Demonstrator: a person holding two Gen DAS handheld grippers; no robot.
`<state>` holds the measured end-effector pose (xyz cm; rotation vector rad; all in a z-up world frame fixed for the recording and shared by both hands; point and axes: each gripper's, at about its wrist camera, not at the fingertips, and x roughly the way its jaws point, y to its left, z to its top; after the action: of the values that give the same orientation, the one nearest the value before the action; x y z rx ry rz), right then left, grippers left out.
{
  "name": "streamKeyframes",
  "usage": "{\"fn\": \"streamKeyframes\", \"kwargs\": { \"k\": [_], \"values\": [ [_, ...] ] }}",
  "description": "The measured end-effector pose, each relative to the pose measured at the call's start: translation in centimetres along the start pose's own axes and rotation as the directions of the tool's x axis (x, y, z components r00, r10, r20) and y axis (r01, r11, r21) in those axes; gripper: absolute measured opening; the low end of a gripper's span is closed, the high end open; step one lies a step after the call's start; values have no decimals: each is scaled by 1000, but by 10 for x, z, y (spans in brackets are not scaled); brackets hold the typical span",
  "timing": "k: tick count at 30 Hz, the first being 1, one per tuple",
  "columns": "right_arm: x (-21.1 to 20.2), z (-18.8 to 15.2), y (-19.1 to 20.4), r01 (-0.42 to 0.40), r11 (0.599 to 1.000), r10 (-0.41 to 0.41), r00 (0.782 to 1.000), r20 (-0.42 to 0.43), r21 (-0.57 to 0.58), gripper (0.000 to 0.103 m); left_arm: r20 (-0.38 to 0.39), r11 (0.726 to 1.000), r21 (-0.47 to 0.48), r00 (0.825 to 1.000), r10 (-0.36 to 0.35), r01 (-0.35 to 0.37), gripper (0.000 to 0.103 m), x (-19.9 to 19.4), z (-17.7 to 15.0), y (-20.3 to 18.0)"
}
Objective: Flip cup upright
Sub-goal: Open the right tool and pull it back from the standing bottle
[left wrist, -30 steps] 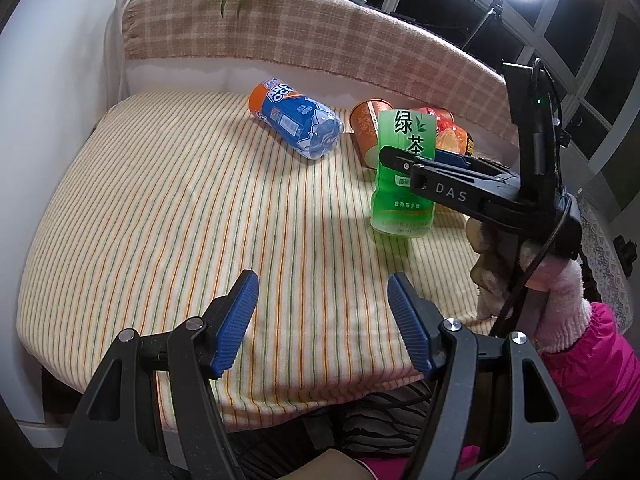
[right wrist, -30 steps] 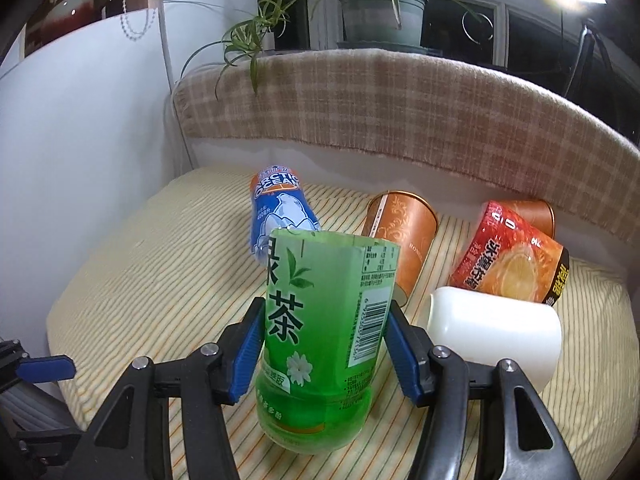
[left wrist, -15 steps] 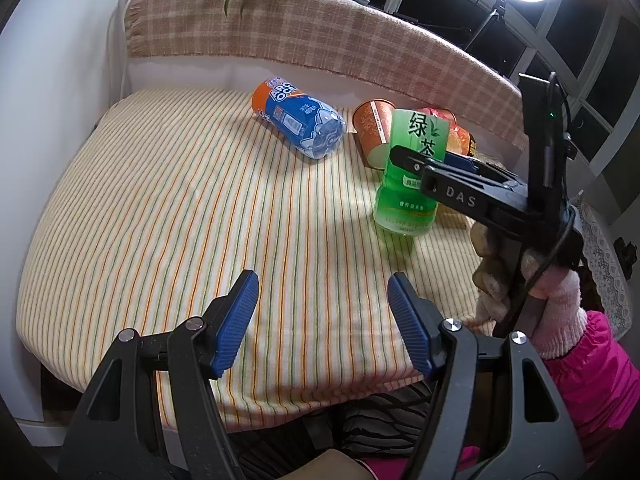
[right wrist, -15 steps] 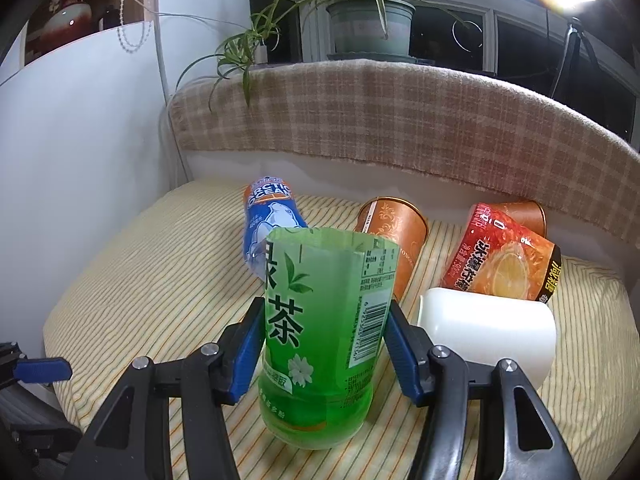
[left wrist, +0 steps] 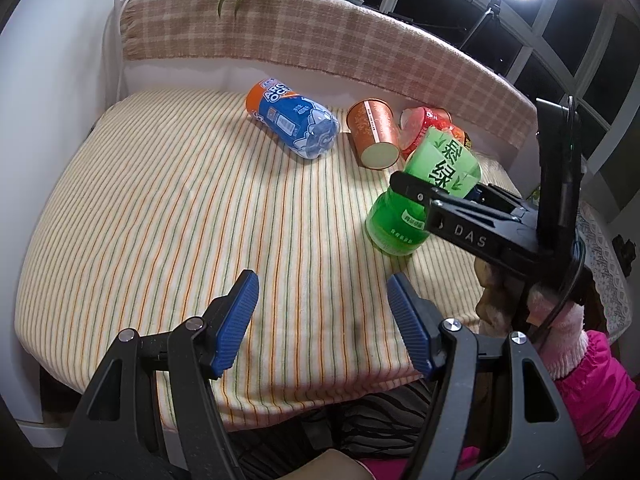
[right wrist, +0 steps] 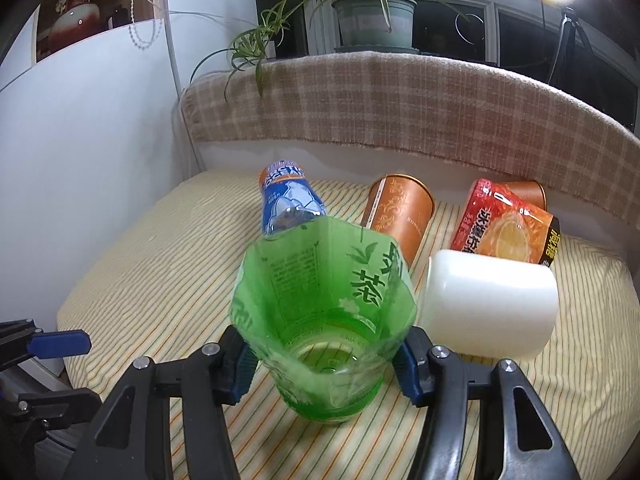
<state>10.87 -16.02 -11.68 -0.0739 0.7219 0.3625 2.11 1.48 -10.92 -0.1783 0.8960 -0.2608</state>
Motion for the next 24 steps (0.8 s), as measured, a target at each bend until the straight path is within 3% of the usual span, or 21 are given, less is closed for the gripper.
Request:
{"fn": "streamKeyframes", "kwargs": {
  "k": [5,10,24],
  "values": [
    [-3,-3,2,-1,1000,1,1000,0,-7,61,6,1000,-3,1000,3,-3,69,-2,1,1],
    [-8,-5,3,3,1000,-3,1000,11,-10,76,18,1000,-2,1000,8,-8,69,-6,3,0],
    [-55,-18,-2,31,999,-32,998,47,27,80,129,998,31,991,44,-49,69,-25,18,-9]
  ]
}}
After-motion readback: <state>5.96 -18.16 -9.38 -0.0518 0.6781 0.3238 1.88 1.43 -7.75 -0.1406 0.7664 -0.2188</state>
